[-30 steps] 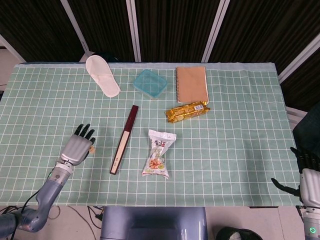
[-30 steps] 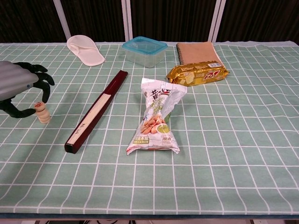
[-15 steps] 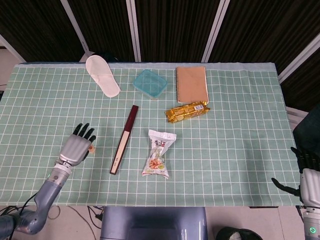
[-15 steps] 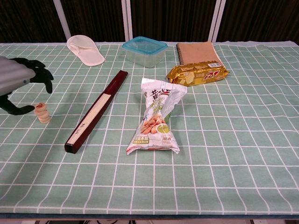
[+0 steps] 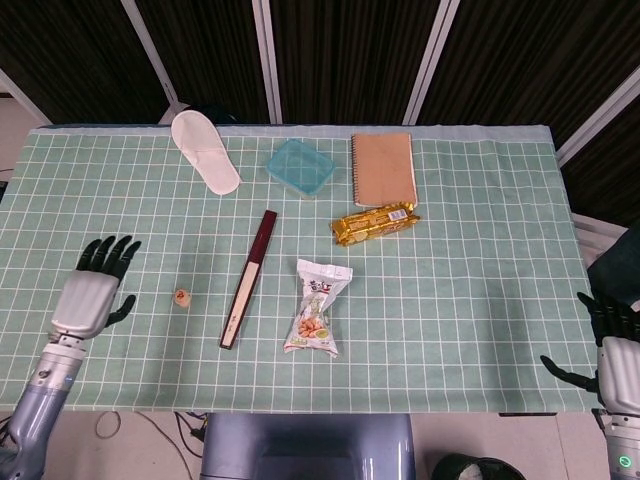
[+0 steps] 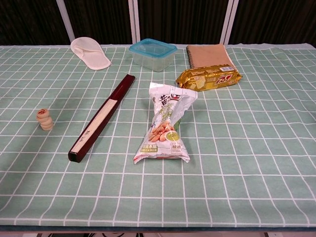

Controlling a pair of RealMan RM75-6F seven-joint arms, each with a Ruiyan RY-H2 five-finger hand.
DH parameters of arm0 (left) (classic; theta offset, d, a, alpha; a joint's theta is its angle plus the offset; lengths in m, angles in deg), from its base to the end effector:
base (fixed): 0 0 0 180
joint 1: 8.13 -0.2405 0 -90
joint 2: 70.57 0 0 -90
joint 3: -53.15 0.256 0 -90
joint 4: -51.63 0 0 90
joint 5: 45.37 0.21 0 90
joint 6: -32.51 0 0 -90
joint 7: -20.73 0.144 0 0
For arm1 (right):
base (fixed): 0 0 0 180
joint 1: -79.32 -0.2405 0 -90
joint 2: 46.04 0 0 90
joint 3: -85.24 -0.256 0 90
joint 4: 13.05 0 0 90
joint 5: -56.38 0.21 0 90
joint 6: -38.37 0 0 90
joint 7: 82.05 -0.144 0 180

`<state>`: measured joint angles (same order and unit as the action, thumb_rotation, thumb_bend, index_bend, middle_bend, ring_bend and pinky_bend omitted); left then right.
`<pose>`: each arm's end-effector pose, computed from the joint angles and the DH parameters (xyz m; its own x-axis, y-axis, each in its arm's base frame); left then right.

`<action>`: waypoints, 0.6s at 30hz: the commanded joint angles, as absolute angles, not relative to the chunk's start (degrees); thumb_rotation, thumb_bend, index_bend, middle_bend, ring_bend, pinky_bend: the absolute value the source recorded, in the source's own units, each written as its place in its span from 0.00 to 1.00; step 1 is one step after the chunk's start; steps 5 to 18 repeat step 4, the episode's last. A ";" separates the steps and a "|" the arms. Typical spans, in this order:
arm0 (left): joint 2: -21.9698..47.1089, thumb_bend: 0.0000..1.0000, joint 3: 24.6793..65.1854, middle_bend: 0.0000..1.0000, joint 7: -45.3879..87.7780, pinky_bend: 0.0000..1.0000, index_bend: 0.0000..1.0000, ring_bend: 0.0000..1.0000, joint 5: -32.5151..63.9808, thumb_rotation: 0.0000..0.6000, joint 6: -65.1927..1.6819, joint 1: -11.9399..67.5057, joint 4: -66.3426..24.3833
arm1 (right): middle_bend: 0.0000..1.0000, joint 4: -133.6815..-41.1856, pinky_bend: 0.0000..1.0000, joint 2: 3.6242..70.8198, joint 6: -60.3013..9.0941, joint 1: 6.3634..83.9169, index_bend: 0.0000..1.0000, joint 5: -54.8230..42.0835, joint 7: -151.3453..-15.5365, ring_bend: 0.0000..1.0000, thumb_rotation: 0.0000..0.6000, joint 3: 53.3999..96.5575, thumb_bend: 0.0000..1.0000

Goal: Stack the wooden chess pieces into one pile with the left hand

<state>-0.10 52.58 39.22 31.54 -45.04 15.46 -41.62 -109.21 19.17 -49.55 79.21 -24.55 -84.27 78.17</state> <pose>-0.2549 0.2634 0.1049 0.5744 0.0346 0.8178 0.8074 -0.1881 -0.5592 -0.3143 -0.1683 0.1685 0.2755 0.0927 0.9568 -0.9552 0.1381 0.2617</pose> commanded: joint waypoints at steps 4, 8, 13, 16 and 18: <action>-3.61 0.31 53.78 0.02 25.82 0.08 0.00 0.00 34.85 1.00 -51.02 8.99 -37.30 | 0.07 -107.17 0.00 19.33 -50.70 79.00 0.11 -27.79 -85.72 0.06 1.00 78.94 0.20; -3.61 0.31 53.78 0.02 25.82 0.08 0.00 0.00 34.85 1.00 -51.02 8.99 -37.30 | 0.07 -107.17 0.00 19.33 -50.70 79.00 0.11 -27.79 -85.72 0.06 1.00 78.94 0.20; -3.61 0.31 53.78 0.02 25.82 0.08 0.00 0.00 34.85 1.00 -51.02 8.99 -37.30 | 0.07 -107.17 0.00 19.33 -50.70 79.00 0.11 -27.79 -85.72 0.06 1.00 78.94 0.20; -3.61 0.31 53.78 0.02 25.82 0.08 0.00 0.00 34.85 1.00 -51.02 8.99 -37.30 | 0.07 -107.17 0.00 19.33 -50.70 79.00 0.11 -27.79 -85.72 0.06 1.00 78.94 0.20; -3.61 0.31 53.78 0.02 25.82 0.08 0.00 0.00 34.85 1.00 -51.02 8.99 -37.30 | 0.07 -107.17 0.00 19.33 -50.70 79.00 0.11 -27.79 -85.72 0.06 1.00 78.94 0.20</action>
